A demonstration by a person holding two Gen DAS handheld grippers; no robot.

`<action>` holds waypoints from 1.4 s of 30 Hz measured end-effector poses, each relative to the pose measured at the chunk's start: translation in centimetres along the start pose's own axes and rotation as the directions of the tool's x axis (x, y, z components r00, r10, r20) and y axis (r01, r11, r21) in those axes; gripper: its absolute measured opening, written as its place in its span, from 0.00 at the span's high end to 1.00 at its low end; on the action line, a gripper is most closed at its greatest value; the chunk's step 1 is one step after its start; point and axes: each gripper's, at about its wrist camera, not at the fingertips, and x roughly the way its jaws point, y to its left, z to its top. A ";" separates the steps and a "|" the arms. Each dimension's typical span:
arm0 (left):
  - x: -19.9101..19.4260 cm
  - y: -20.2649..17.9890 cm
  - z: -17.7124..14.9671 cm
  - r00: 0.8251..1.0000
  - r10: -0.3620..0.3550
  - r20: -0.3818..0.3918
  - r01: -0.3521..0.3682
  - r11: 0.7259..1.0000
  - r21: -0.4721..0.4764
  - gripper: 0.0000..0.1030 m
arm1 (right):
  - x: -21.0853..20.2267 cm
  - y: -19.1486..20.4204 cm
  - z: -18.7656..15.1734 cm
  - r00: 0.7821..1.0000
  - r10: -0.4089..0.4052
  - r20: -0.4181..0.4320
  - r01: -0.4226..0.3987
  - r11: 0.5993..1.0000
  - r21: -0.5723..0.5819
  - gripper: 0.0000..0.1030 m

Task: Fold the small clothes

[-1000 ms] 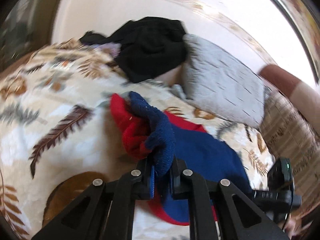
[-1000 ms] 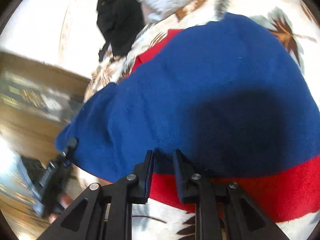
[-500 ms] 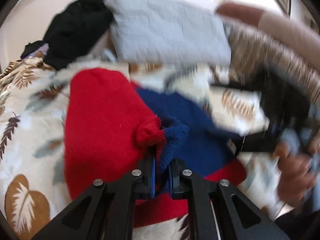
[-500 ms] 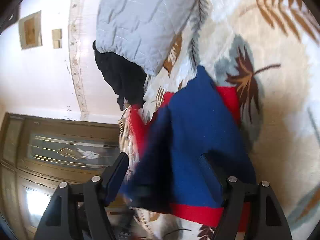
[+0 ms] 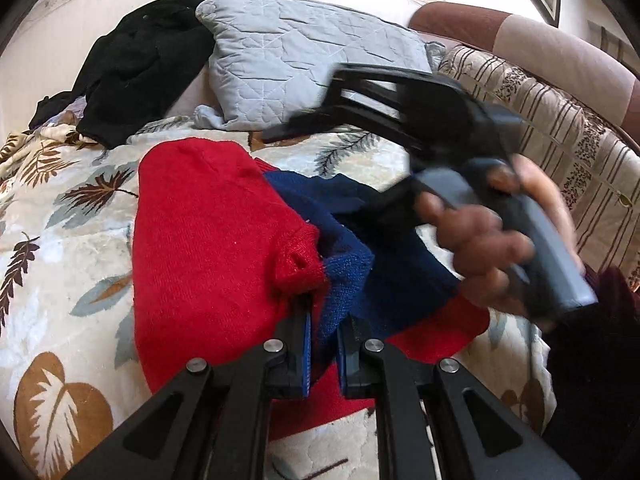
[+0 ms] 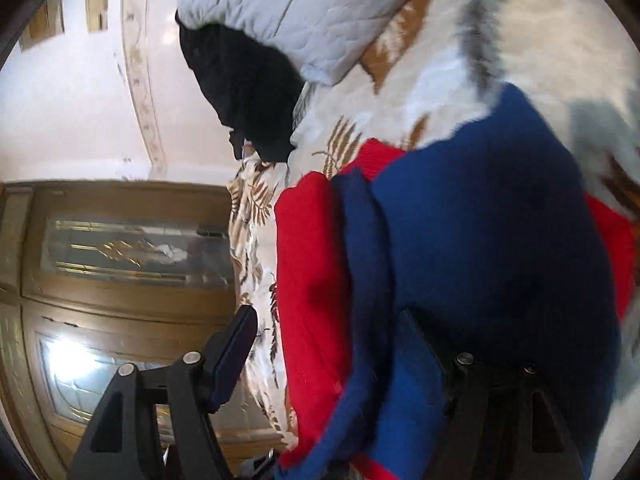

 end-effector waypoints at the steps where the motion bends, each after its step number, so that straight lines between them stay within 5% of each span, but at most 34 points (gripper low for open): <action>1: -0.1 -0.1 0.0 1.000 0.000 0.002 0.000 1.000 0.004 0.91 | 0.5 0.2 0.4 1.000 -0.002 -0.010 0.001 1.000 -0.017 0.25; 8: -0.3 0.0 -0.1 1.000 0.006 0.006 -0.006 1.000 0.016 0.91 | 5.6 1.8 2.2 0.991 -0.108 -0.074 0.094 0.980 -0.174 0.28; 9: -0.3 0.0 -0.1 1.000 0.008 0.007 -0.008 1.000 0.018 0.91 | 5.7 2.0 2.1 0.990 -0.121 -0.071 0.105 0.974 -0.202 0.40; 10: -0.3 -0.1 0.0 1.000 0.010 0.008 -0.010 1.000 0.019 0.91 | 6.3 2.5 1.9 0.986 -0.154 -0.066 0.133 0.958 -0.253 0.69; 11: -0.4 -0.2 0.1 1.000 0.008 0.010 -0.009 1.000 0.019 0.91 | 6.7 2.8 1.8 0.983 -0.175 -0.061 0.150 0.946 -0.287 0.76; 16: -1.5 -1.2 1.1 0.998 -0.051 0.038 0.050 0.998 0.022 0.91 | 5.4 4.5 0.6 0.971 -0.234 0.052 0.237 0.902 -0.361 0.79; 21: -2.1 -4.5 2.7 0.980 -0.185 0.078 0.180 0.982 0.065 0.91 | -1.8 6.2 -0.2 0.965 -0.181 0.190 0.241 0.899 -0.367 0.79; 25: 0.6 -6.4 2.7 0.978 -0.207 0.010 0.205 0.974 0.096 0.90 | -6.4 4.4 0.1 0.946 -0.197 0.259 0.277 0.906 -0.321 0.79; 28: 2.0 -6.1 2.2 0.979 -0.192 -0.066 0.198 0.977 0.082 0.88 | -6.0 0.0 1.0 0.937 -0.261 0.231 0.314 0.919 -0.237 0.79; 31: 0.7 -5.5 1.7 0.973 -0.212 -0.093 0.222 0.969 0.111 0.70 | -4.4 -4.1 2.0 0.950 -0.269 0.159 0.291 0.947 -0.136 0.76; 33: -1.3 -4.9 1.7 0.974 -0.222 -0.049 0.227 0.960 0.165 0.40 | -5.1 -4.6 2.2 0.961 -0.227 0.160 0.242 0.967 -0.081 0.73; 36: -4.0 -2.8 1.8 0.980 -0.197 0.015 0.189 0.959 0.213 0.33 | -7.2 -3.0 1.7 0.934 -0.295 0.202 0.318 0.943 -0.096 0.72; 40: -3.8 1.3 2.6 0.996 -0.086 0.005 0.085 0.987 0.134 0.33 | -10.6 -0.1 -1.0 0.882 -0.359 0.304 0.419 0.893 -0.163 0.72; 42: -2.8 3.2 2.3 1.000 -0.014 -0.027 0.016 0.997 0.073 0.33 | -12.8 0.9 -2.5 0.897 -0.307 0.318 0.381 0.902 -0.204 0.72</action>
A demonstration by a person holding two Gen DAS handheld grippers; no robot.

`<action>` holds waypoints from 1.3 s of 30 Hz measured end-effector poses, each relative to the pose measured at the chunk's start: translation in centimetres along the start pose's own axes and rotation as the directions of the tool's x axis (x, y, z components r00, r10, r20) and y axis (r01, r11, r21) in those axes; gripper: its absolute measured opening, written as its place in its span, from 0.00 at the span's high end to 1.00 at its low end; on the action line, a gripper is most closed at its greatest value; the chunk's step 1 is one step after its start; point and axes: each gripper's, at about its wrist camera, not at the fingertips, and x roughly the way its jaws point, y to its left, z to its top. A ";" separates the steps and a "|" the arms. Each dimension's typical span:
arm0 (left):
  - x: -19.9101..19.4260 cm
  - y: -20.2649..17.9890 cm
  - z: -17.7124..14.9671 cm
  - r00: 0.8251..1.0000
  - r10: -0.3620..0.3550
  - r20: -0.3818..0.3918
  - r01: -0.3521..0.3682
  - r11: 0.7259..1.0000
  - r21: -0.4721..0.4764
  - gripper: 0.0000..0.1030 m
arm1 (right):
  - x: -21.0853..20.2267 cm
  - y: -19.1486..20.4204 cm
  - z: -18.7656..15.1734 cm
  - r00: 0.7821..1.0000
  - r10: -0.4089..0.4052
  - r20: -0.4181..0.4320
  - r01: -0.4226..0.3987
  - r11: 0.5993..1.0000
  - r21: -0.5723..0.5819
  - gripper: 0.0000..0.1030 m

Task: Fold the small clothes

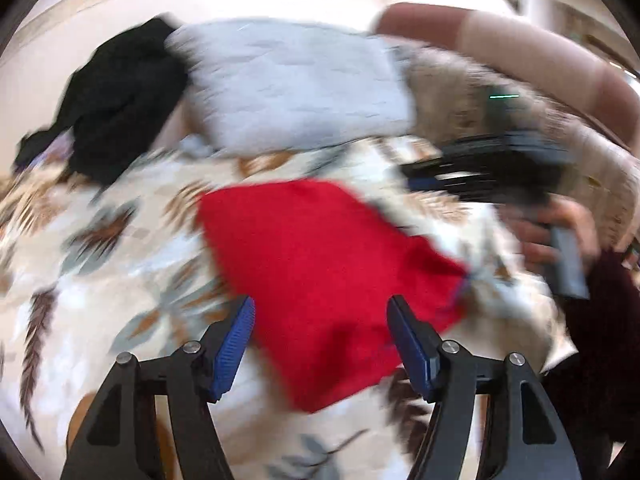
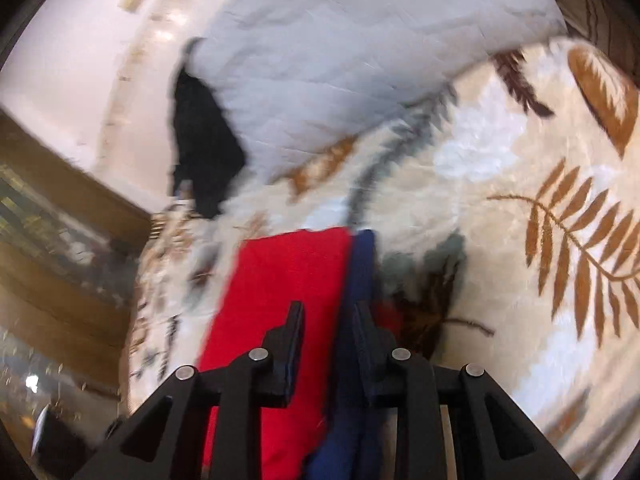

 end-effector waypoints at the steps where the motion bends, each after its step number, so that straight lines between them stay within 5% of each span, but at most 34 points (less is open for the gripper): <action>1: 0.3 0.4 -0.2 1.000 0.022 -0.013 -0.022 1.000 -0.015 0.33 | -1.1 0.9 -0.8 0.998 0.054 0.015 -0.053 0.998 -0.019 0.72; 6: 2.7 1.0 -1.6 0.989 0.112 -0.097 -0.116 0.993 -0.036 0.33 | -0.4 6.1 -4.2 0.991 0.118 -0.056 -0.125 0.981 -0.146 0.72; 9: 3.4 1.1 -2.6 0.984 0.121 -0.130 -0.124 0.992 -0.022 0.33 | 1.5 6.0 -6.2 0.992 -0.015 -0.123 -0.006 0.986 -0.164 0.72; 11: 3.9 1.0 -3.5 0.979 0.124 -0.164 -0.127 0.992 -0.010 0.32 | 3.2 3.8 -8.2 0.966 -0.141 -0.217 0.116 0.985 -0.125 0.81; 16: 3.4 0.2 -4.1 0.977 0.145 -0.155 -0.144 0.989 0.017 0.32 | 2.0 3.2 -9.7 0.959 -0.194 -0.205 0.168 0.976 -0.139 0.83; 19: 3.5 0.5 -3.9 0.978 0.143 -0.154 -0.145 0.989 -0.002 0.32 | 1.2 3.9 -8.0 0.964 -0.153 -0.219 0.133 0.985 -0.106 0.79; 21: 3.7 0.5 -3.8 0.978 0.145 -0.153 -0.146 0.989 0.005 0.32 | 0.0 4.8 -6.6 0.983 -0.106 -0.153 0.092 0.991 -0.092 0.79; 24: 3.8 0.5 -3.8 0.977 0.150 -0.152 -0.150 0.989 0.011 0.32 | 0.3 5.6 -4.1 0.988 -0.137 -0.071 0.127 0.984 -0.127 0.79; 32: 3.8 0.1 -3.8 0.976 0.165 -0.139 -0.161 0.986 0.041 0.32 | 7.5 2.1 -1.2 0.978 -0.190 -0.088 0.186 0.981 -0.051 0.81; 39: 3.6 0.0 -3.5 0.974 0.175 -0.146 -0.171 0.985 0.034 0.33 | 6.5 1.8 -1.0 0.984 -0.144 -0.102 0.143 0.990 -0.017 0.81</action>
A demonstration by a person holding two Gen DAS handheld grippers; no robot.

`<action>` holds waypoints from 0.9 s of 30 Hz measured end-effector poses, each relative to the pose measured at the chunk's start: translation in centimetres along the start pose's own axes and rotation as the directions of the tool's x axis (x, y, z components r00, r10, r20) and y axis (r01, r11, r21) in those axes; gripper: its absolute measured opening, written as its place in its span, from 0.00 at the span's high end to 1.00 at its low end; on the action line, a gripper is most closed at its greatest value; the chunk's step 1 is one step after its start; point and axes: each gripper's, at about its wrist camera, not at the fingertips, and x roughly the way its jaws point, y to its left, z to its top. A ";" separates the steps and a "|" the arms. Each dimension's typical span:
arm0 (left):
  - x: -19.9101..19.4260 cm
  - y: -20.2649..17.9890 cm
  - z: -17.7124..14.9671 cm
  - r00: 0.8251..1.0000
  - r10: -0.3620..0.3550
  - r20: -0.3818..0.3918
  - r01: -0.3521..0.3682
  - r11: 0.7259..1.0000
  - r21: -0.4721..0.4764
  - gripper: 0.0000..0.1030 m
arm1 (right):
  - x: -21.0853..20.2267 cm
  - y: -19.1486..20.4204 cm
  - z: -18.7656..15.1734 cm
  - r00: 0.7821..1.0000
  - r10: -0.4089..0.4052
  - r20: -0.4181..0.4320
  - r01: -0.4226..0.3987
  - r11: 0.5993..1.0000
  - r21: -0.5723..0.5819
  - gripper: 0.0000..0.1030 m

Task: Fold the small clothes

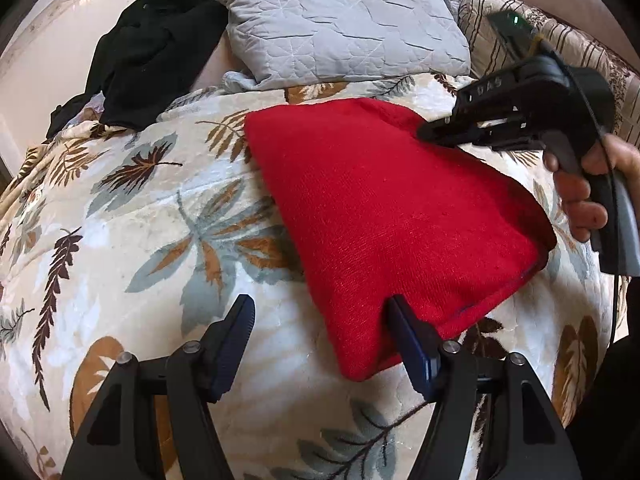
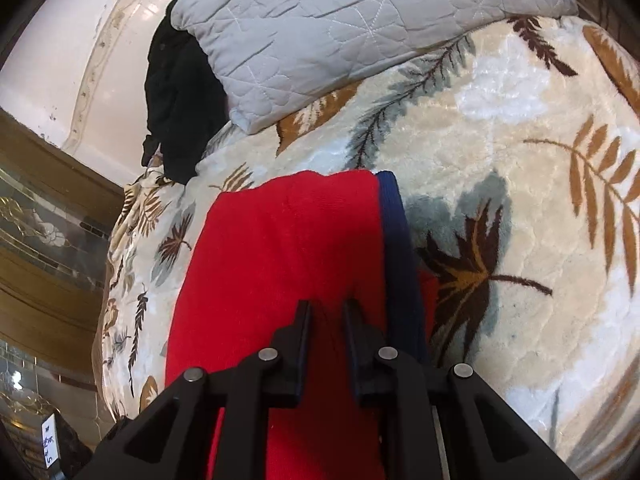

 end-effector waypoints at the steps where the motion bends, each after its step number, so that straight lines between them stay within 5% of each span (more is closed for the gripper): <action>1: -0.3 0.0 0.2 1.000 -0.006 0.005 0.006 1.000 -0.003 0.33 | -0.5 0.5 0.1 1.000 -0.003 0.008 0.003 1.000 -0.018 0.79; 8: -0.9 1.7 2.5 0.997 -0.010 0.073 0.015 0.998 -0.065 0.32 | -1.0 3.7 3.0 0.995 -0.014 0.098 0.025 0.993 -0.112 0.79; 10: 0.9 2.2 2.8 0.999 -0.022 0.035 0.024 0.997 -0.077 0.20 | 0.8 3.1 4.0 0.997 -0.028 0.075 0.034 0.996 -0.081 0.79; 13: 2.7 2.1 3.0 0.998 -0.056 -0.013 0.055 0.995 -0.079 0.19 | 4.5 1.5 4.2 0.998 -0.058 -0.027 0.057 0.998 -0.040 0.80; 17: 1.6 1.7 3.1 1.000 -0.025 0.013 0.026 0.999 -0.046 0.19 | 3.5 1.3 4.1 0.999 -0.034 -0.011 0.034 0.999 -0.027 0.80; 20: 0.8 1.6 2.8 1.000 -0.012 0.023 0.013 0.999 -0.040 0.19 | 0.5 1.6 2.7 1.000 -0.010 0.025 0.010 0.999 -0.036 0.79; 27: 0.0 0.5 1.8 0.999 0.053 0.008 -0.052 0.999 -0.013 0.19 | -2.0 1.9 -3.8 0.994 -0.111 -0.013 0.110 0.991 -0.079 0.77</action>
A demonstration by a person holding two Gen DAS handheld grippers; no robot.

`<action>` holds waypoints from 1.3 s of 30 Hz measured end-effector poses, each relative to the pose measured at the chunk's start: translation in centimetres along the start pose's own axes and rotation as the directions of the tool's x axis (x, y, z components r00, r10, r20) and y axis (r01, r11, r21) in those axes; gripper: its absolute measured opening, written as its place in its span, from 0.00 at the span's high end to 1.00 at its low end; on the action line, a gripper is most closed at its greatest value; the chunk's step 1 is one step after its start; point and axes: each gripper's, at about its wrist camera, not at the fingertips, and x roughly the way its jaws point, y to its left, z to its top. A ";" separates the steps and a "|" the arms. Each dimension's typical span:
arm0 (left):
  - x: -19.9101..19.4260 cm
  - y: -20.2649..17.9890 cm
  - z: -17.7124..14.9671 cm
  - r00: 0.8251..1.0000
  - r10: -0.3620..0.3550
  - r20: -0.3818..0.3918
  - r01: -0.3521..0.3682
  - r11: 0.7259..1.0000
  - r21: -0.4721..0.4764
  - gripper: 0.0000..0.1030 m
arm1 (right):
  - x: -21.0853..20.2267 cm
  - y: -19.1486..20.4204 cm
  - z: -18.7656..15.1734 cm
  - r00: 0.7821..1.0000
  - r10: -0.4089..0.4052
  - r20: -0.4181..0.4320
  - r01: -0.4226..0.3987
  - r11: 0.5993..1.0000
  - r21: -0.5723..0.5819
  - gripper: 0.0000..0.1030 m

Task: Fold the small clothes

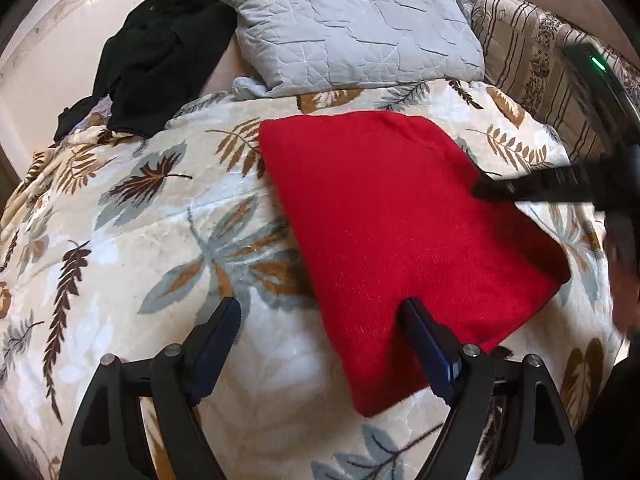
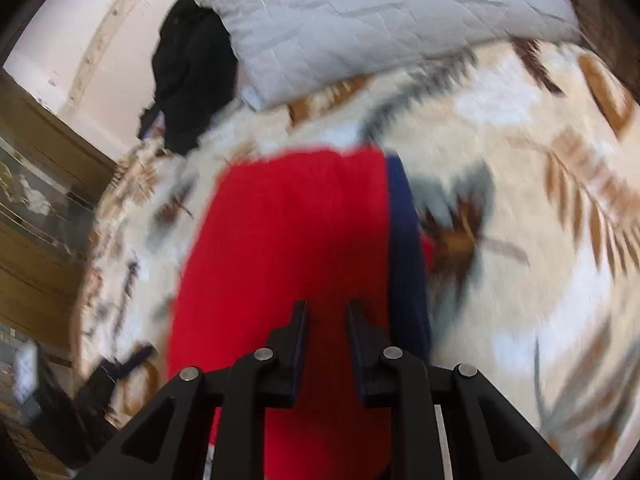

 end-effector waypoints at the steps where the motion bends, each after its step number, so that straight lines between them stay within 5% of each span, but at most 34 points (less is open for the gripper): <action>1: -0.5 0.0 0.0 1.000 0.014 0.015 -0.014 1.000 -0.001 0.19 | -0.5 0.1 -1.2 0.999 -0.023 0.031 0.024 0.999 -0.024 0.77; 3: -1.8 0.0 -0.2 0.997 0.052 0.054 -0.051 0.999 -0.011 0.19 | -2.2 0.5 -2.7 0.997 -0.056 0.049 0.059 0.997 -0.054 0.77; 6: -3.6 0.0 -0.3 0.991 0.084 0.101 -0.081 0.996 -0.032 0.19 | -4.6 0.6 -4.9 0.994 0.007 0.107 -0.002 0.999 -0.043 0.75; 10: -5.6 -0.5 -0.6 0.980 0.124 0.153 -0.120 0.992 -0.038 0.19 | -3.0 1.0 -7.6 1.000 0.011 0.011 -0.010 0.998 -0.056 0.75; 13: -7.2 -0.6 -1.0 0.967 0.150 0.206 -0.144 0.989 -0.043 0.19 | -3.9 1.6 -7.9 0.999 -0.010 0.047 0.013 0.997 -0.077 0.76; 16: -8.2 -0.3 -1.3 0.955 0.175 0.241 -0.166 0.984 -0.057 0.19 | -7.3 1.8 -8.5 0.980 0.077 0.184 -0.065 0.995 -0.071 0.76; 20: -8.7 0.4 -0.9 0.946 0.198 0.258 -0.181 0.979 -0.090 0.18 | -11.5 2.2 -9.7 0.921 0.077 0.383 -0.048 0.995 -0.085 0.73; 21: -8.7 0.5 -0.8 0.943 0.205 0.260 -0.187 0.978 -0.094 0.17 | -12.2 2.3 -9.9 0.908 0.071 0.414 -0.037 0.995 -0.088 0.69; 24: -8.6 0.7 -0.7 0.940 0.213 0.266 -0.191 0.976 -0.106 0.16 | -13.1 2.6 -10.1 0.881 0.045 0.472 -0.008 0.997 -0.082 0.25; 25: -8.4 0.8 -0.6 0.942 0.211 0.260 -0.189 0.976 -0.109 0.16 | -13.1 2.8 -10.0 0.870 0.040 0.491 -0.001 0.997 -0.079 0.25; 32: -7.1 0.9 0.0 0.936 0.284 0.208 -0.267 0.958 -0.107 0.16 | -11.3 2.1 -9.0 0.900 0.004 0.435 0.016 0.999 -0.042 0.25; 39: -6.8 1.2 0.1 0.926 0.324 0.191 -0.307 0.945 -0.114 0.16 | -11.1 1.3 -8.5 0.898 -0.010 0.440 0.020 1.000 -0.019 0.25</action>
